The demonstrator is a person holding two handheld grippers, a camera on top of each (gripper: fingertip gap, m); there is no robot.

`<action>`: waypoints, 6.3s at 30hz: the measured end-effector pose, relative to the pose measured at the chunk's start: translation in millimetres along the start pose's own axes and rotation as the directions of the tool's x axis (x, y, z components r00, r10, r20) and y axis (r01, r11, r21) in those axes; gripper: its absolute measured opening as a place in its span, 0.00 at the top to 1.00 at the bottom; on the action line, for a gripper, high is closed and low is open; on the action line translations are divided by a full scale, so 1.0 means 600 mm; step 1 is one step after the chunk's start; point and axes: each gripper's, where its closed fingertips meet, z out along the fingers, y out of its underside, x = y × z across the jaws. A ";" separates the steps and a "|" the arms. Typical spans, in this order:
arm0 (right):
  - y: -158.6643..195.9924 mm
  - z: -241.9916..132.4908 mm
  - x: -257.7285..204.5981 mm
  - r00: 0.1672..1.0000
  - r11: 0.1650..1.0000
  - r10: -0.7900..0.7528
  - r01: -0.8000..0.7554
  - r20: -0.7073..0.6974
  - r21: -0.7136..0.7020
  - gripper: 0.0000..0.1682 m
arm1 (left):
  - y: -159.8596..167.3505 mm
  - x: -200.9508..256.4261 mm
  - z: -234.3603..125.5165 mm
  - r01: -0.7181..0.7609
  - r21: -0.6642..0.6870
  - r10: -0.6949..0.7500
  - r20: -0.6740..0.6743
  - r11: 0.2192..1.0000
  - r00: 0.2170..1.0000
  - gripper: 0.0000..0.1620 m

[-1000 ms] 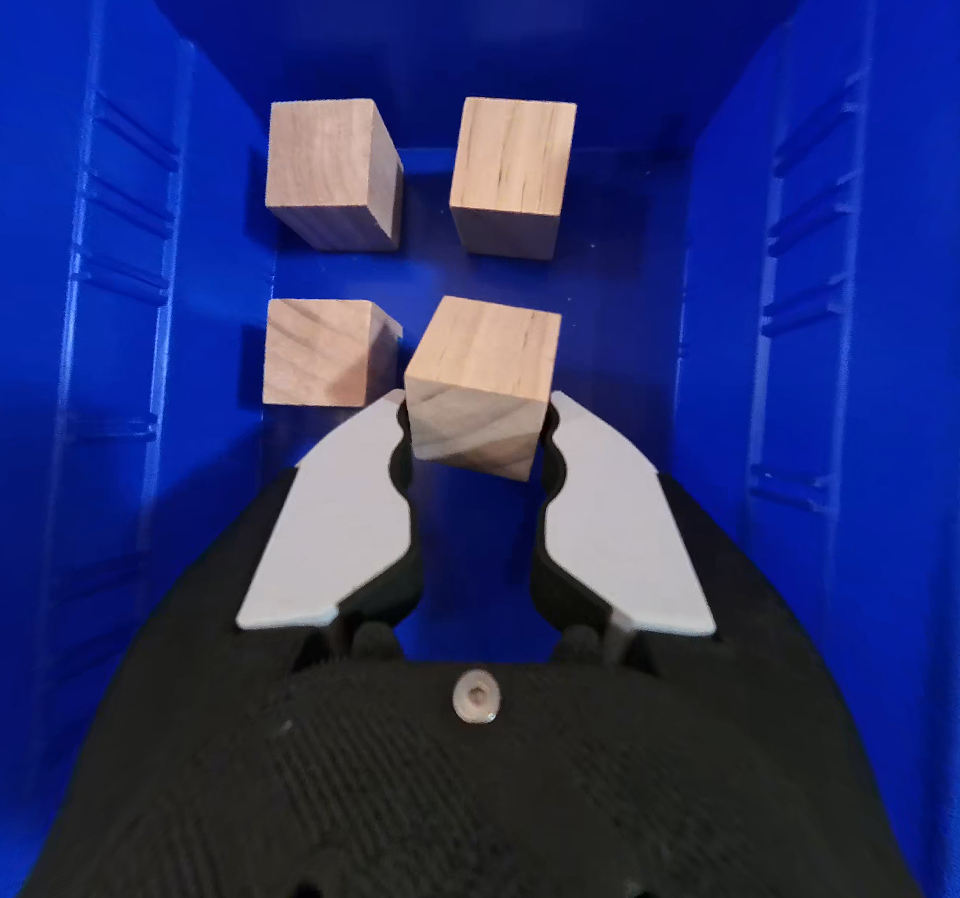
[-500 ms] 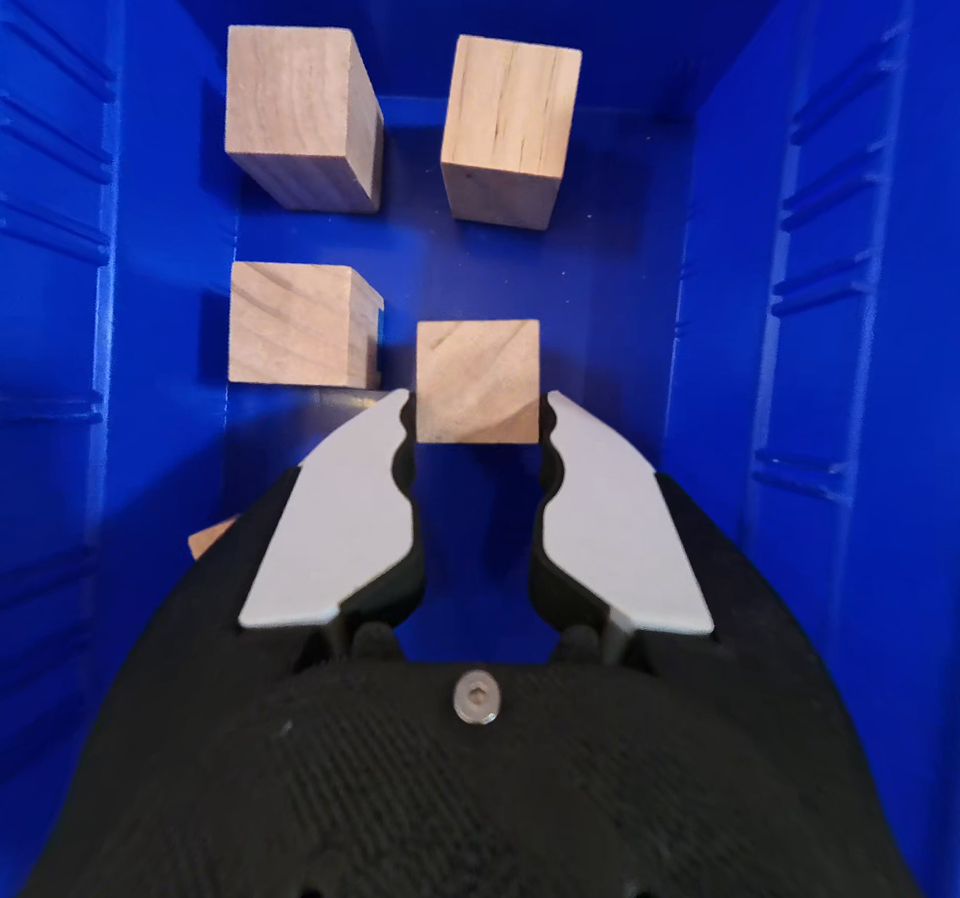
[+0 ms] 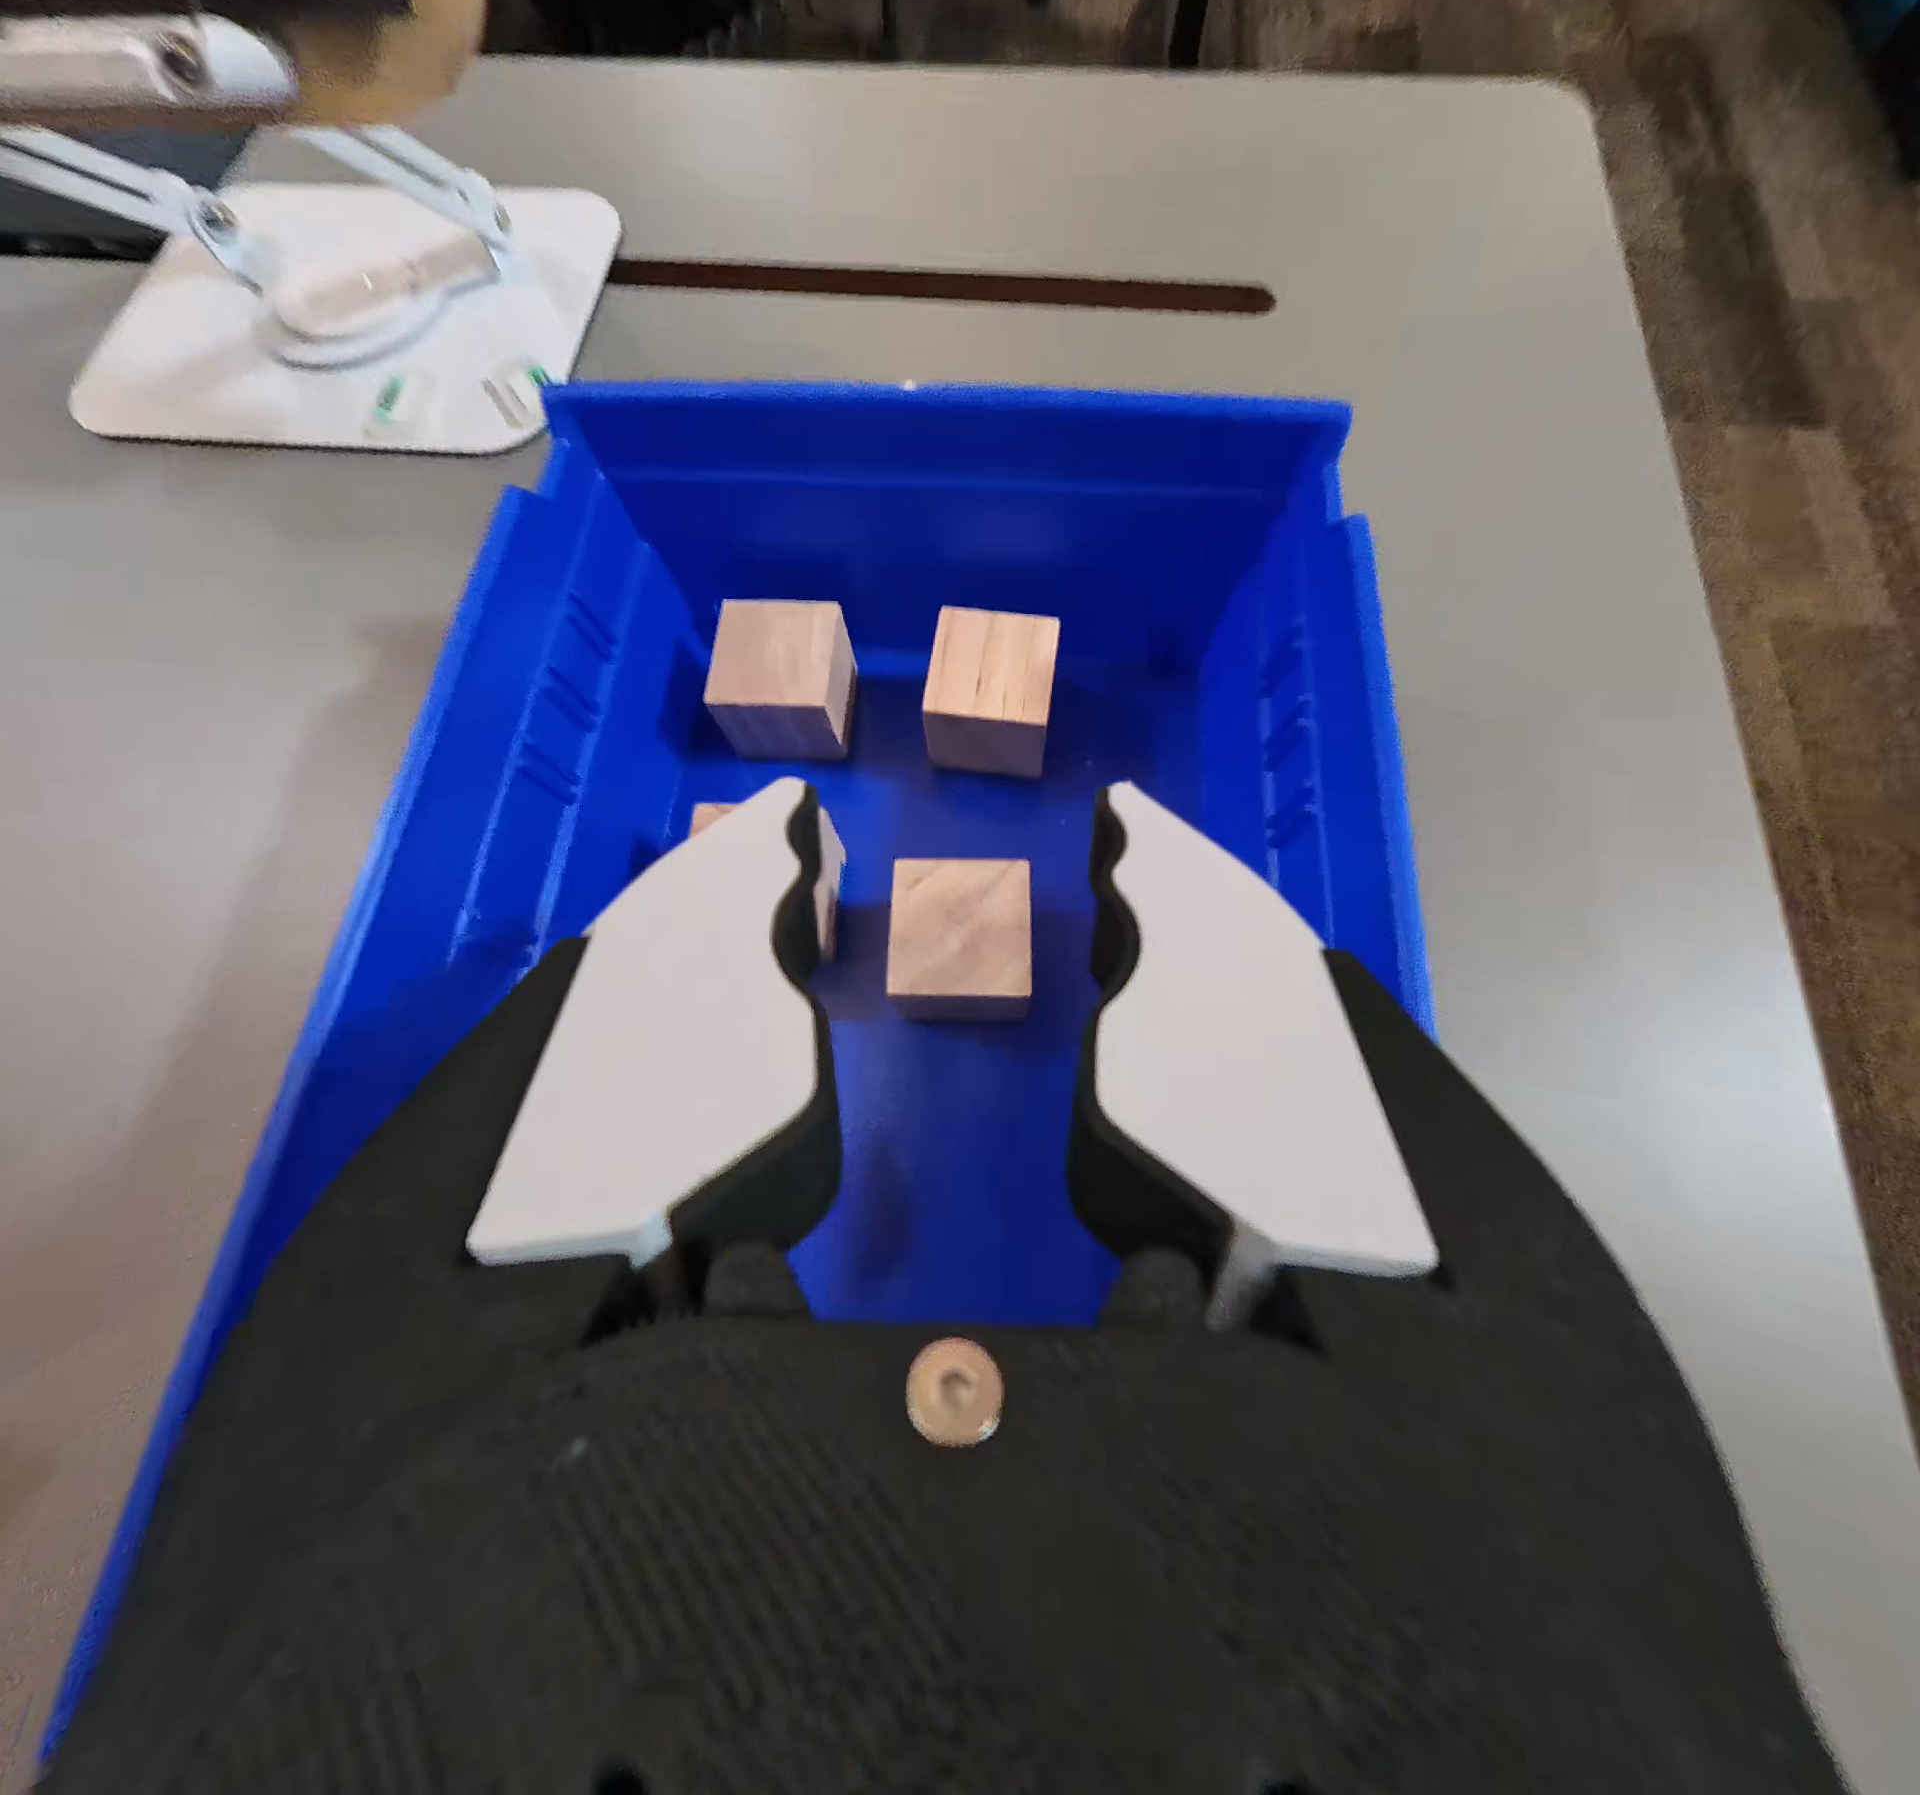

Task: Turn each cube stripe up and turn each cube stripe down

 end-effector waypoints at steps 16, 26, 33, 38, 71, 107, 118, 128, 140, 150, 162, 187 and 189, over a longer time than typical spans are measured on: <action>0.026 -0.140 -0.522 0.711 0.787 -0.476 0.082 0.517 0.611 0.72 | -0.231 -0.031 -0.138 -0.297 0.302 0.220 0.264 0.906 0.939 0.50; 0.092 -0.128 -0.540 0.689 0.838 -0.456 0.121 0.563 0.531 0.72 | -0.332 -0.353 -0.623 -0.191 0.310 -0.216 0.893 0.931 0.394 0.54; 0.107 -0.103 -0.565 0.635 0.875 -0.423 0.100 0.646 0.474 0.70 | -0.245 -0.496 -0.665 0.039 0.141 -0.146 0.959 0.989 0.244 0.51; 0.116 -0.097 -0.597 0.587 0.873 -0.448 0.125 0.674 0.472 0.70 | -0.204 -0.549 -0.668 0.161 0.013 -0.040 0.986 0.987 0.161 0.51; 0.086 -0.075 -0.565 0.522 0.959 -0.214 -0.049 0.826 0.279 0.59 | -0.191 0.016 -0.072 0.127 0.486 -0.030 -0.203 0.865 0.979 0.72; 0.090 -0.085 -0.490 0.598 0.931 -0.259 -0.055 0.759 0.361 0.60 | -0.160 0.054 0.002 0.078 0.284 0.033 -0.367 0.956 0.930 0.73; 0.077 -0.076 -0.535 0.529 0.940 -0.233 -0.093 0.816 0.328 0.61 | -0.155 0.038 -0.043 0.063 0.316 0.038 -0.302 0.947 0.952 0.73; 0.081 -0.071 -0.574 0.480 0.937 -0.291 -0.031 0.828 0.348 0.61 | -0.158 0.019 -0.074 0.072 0.356 0.022 -0.252 0.932 0.967 0.72; 0.083 -0.073 -0.565 0.471 0.950 -0.239 -0.067 0.849 0.305 0.59 | -0.149 0.044 -0.057 0.085 0.324 0.020 -0.308 0.942 0.951 0.72; 0.085 -0.085 -0.525 0.526 0.943 -0.219 -0.101 0.822 0.316 0.59 | -0.156 0.050 -0.020 0.145 0.289 -0.024 -0.384 0.946 0.923 0.73; 0.068 -0.086 -0.493 0.514 0.937 -0.100 -0.240 0.852 0.254 0.59 | -0.149 0.058 0.003 0.163 0.252 -0.046 -0.414 0.954 0.909 0.73; 0.067 -0.084 -0.545 0.392 0.952 -0.071 -0.246 0.917 0.179 0.60 | -0.146 0.038 -0.030 0.192 0.289 -0.077 -0.365 0.938 0.928 0.73; 0.067 -0.086 -0.550 0.366 0.953 -0.046 -0.263 0.930 0.151 0.60 | -0.143 0.040 -0.031 0.198 0.290 -0.082 -0.369 0.936 0.926 0.73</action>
